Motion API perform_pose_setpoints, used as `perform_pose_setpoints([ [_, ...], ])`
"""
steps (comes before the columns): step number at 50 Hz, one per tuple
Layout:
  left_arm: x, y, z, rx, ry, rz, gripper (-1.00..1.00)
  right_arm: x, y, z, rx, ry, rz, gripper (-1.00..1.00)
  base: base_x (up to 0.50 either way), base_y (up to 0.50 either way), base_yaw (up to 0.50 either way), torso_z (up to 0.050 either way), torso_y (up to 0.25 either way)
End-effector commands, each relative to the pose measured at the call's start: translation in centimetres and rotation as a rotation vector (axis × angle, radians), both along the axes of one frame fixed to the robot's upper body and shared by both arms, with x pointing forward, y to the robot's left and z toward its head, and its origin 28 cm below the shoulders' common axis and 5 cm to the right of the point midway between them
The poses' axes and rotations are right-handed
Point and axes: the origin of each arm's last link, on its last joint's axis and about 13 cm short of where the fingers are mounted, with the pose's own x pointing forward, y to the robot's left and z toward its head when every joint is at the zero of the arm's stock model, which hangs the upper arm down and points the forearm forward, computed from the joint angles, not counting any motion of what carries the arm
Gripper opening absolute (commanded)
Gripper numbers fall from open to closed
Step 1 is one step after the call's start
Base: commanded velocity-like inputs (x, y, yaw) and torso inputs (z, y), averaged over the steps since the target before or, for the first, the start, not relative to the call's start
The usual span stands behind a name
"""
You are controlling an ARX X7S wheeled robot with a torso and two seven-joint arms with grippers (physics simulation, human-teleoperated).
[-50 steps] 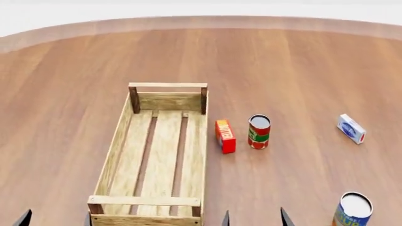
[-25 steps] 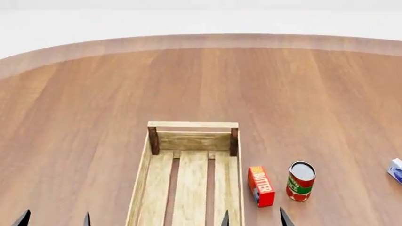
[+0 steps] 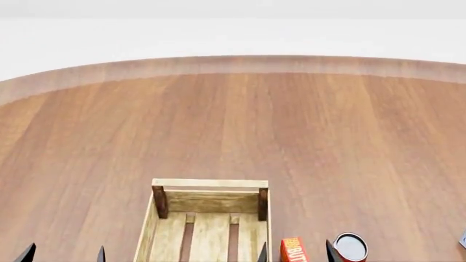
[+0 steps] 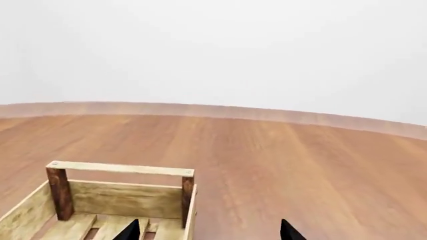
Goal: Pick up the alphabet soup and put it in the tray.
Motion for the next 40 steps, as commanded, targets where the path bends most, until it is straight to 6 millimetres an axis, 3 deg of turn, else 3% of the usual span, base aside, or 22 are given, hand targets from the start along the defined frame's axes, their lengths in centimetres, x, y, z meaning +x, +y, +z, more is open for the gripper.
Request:
perform_pose_setpoints([
  [1, 0.0, 0.1, -0.2, -0.003, 0.005, 0.001, 1.00, -0.1, -0.5, 1.8, 0.100, 0.047, 0.059, 1.00, 0.00, 0.00, 0.00, 0.000, 0.000],
  [16, 0.4, 0.1, -0.8, -0.014, 0.015, -0.004, 1.00, -3.4, -3.4, 6.5, 0.139, 0.107, 0.132, 1.00, 0.00, 0.00, 0.00, 0.000, 0.000],
  [30, 0.5, 0.1, -0.5, -0.001, 0.016, -0.004, 1.00, -5.9, -5.2, 7.3, 0.099, 0.186, 0.120, 1.00, 0.00, 0.00, 0.00, 0.000, 0.000],
  [40, 0.6, 0.0, -0.5, 0.004, 0.010, -0.005, 1.00, -8.0, -7.8, 7.9, 0.103, 0.242, 0.065, 1.00, 0.00, 0.00, 0.00, 0.000, 0.000],
])
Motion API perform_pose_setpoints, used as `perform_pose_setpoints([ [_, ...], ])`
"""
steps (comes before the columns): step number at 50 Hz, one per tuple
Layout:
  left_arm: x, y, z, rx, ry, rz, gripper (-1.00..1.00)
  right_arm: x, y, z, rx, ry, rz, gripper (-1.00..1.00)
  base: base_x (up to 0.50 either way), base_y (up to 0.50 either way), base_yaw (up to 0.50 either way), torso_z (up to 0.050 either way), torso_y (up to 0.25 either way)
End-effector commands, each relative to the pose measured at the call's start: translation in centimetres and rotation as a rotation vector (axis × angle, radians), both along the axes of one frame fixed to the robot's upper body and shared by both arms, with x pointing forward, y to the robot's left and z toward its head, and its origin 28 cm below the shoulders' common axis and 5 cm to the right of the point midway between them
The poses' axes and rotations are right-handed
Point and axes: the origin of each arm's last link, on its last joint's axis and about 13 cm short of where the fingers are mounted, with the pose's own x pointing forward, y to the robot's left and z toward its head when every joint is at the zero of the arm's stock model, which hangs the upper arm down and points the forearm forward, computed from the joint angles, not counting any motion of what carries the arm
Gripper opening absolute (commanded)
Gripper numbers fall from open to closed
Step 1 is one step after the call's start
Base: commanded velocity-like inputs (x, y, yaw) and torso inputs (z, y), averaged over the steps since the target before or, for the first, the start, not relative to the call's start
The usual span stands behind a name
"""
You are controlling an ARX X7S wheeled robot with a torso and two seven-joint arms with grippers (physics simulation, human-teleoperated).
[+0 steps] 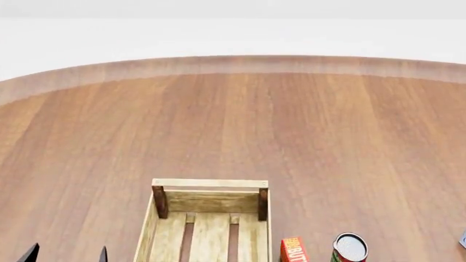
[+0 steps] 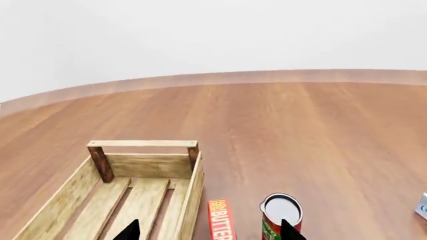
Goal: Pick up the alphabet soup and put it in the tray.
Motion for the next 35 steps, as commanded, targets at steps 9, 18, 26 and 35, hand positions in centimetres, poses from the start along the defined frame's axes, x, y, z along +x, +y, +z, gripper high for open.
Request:
perform_pose_setpoints([
  [9, 0.2, 0.0, 0.1, -0.003, -0.003, -0.004, 1.00, -3.8, -3.5, 0.9, 0.012, 0.080, -0.066, 1.00, 0.00, 0.00, 0.00, 0.000, 0.000],
  [18, 0.2, 0.0, -0.1, -0.008, 0.000, -0.004, 1.00, -5.4, -4.7, 0.3, 0.021, 0.096, -0.136, 1.00, 0.00, 0.00, 0.00, 0.000, 0.000],
  [26, 0.2, 0.0, -0.2, -0.011, 0.000, -0.006, 1.00, -6.4, -5.7, 0.0, 0.025, 0.109, -0.190, 1.00, 0.00, 0.00, 0.00, 0.000, 0.000],
  [35, 0.2, 0.1, -0.3, -0.010, 0.001, -0.005, 1.00, -7.5, -6.5, -0.8, 0.041, 0.118, -0.244, 1.00, 0.00, 0.00, 0.00, 0.000, 0.000],
])
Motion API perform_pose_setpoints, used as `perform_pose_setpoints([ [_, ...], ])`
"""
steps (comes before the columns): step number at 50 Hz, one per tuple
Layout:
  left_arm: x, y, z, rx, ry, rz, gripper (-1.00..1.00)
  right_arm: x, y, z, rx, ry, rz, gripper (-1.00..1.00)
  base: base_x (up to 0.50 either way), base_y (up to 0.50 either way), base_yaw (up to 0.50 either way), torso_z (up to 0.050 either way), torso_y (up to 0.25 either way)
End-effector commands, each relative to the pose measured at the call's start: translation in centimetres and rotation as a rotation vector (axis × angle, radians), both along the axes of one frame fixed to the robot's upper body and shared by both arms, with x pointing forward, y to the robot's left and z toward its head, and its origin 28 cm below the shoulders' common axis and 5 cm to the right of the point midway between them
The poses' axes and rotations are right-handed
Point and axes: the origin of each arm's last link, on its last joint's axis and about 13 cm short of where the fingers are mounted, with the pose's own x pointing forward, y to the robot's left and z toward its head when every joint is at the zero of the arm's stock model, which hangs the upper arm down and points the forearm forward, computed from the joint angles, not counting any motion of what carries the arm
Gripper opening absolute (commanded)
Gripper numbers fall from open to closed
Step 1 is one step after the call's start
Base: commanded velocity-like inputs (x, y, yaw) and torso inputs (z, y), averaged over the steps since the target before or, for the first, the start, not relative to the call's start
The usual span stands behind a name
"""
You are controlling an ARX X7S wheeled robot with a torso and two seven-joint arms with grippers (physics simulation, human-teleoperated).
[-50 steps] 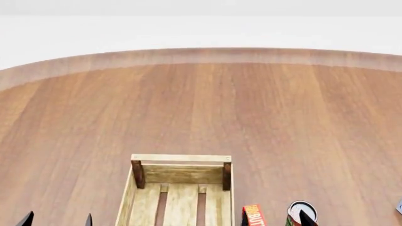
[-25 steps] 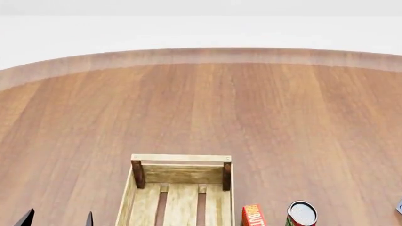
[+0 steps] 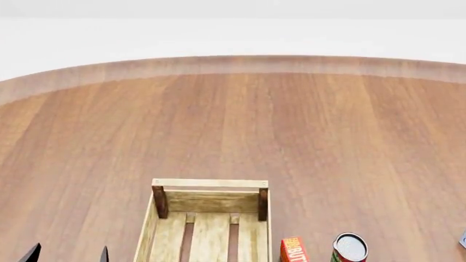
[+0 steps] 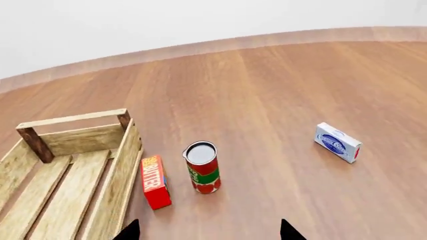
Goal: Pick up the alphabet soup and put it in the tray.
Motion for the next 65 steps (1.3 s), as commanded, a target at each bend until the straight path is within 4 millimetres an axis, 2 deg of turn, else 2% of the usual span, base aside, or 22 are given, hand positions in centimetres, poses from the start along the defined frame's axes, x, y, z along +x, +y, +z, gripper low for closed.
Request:
perform_pose_setpoints([
  [1, 0.0, 0.0, -0.1, -0.001, 0.001, 0.001, 1.00, -1.5, -1.2, -0.5, 0.005, 0.013, -0.069, 1.00, 0.00, 0.00, 0.00, 0.000, 0.000],
  [19, 0.1, 0.0, 0.2, -0.003, -0.008, -0.001, 1.00, -3.3, -2.9, -1.0, 0.016, 0.011, -0.172, 1.00, 0.00, 0.00, 0.00, 0.000, 0.000],
  [37, 0.1, 0.2, 0.2, -0.004, -0.009, 0.001, 1.00, -5.4, -4.9, -3.5, 0.047, 0.061, -0.294, 1.00, 0.00, 0.00, 0.00, 0.000, 0.000],
  [50, 0.1, 0.2, 0.1, -0.007, -0.007, 0.002, 1.00, -6.6, -6.2, -4.2, 0.053, 0.077, -0.371, 1.00, 0.00, 0.00, 0.00, 0.000, 0.000],
  [65, -0.1, 0.3, 0.2, -0.010, -0.009, 0.006, 1.00, -5.9, -6.9, -5.6, 0.066, 0.101, -0.404, 1.00, 0.00, 0.00, 0.00, 0.000, 0.000],
])
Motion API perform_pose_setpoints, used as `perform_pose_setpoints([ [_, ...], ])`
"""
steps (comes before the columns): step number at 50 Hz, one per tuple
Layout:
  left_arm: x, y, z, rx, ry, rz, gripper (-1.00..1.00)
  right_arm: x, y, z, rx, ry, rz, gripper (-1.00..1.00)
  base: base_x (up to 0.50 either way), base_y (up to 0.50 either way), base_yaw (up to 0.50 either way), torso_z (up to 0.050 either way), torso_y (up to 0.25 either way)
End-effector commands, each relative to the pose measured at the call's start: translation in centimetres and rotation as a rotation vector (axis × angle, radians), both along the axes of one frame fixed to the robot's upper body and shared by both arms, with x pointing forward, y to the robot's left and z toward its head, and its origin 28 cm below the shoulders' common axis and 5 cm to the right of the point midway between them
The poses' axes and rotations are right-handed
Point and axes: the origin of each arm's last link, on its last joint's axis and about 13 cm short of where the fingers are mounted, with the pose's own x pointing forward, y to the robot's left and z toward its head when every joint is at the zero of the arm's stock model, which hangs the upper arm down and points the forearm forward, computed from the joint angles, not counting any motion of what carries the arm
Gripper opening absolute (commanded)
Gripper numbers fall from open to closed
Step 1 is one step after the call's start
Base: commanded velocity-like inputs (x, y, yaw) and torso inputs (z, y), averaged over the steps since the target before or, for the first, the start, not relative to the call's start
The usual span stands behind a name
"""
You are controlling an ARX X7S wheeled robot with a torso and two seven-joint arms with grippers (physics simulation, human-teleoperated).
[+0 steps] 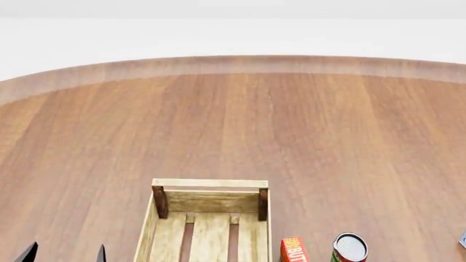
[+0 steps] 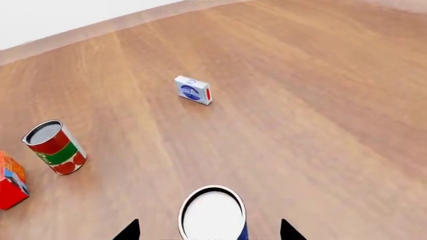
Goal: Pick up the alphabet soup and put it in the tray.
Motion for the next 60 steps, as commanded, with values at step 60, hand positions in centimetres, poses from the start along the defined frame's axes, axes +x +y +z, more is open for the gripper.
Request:
perform_pose_setpoints([
  [60, -0.2, 0.2, 0.1, 0.000, 0.000, 0.009, 1.00, 4.1, -0.2, -3.9, 0.022, 0.091, 0.016, 1.00, 0.00, 0.00, 0.00, 0.000, 0.000],
])
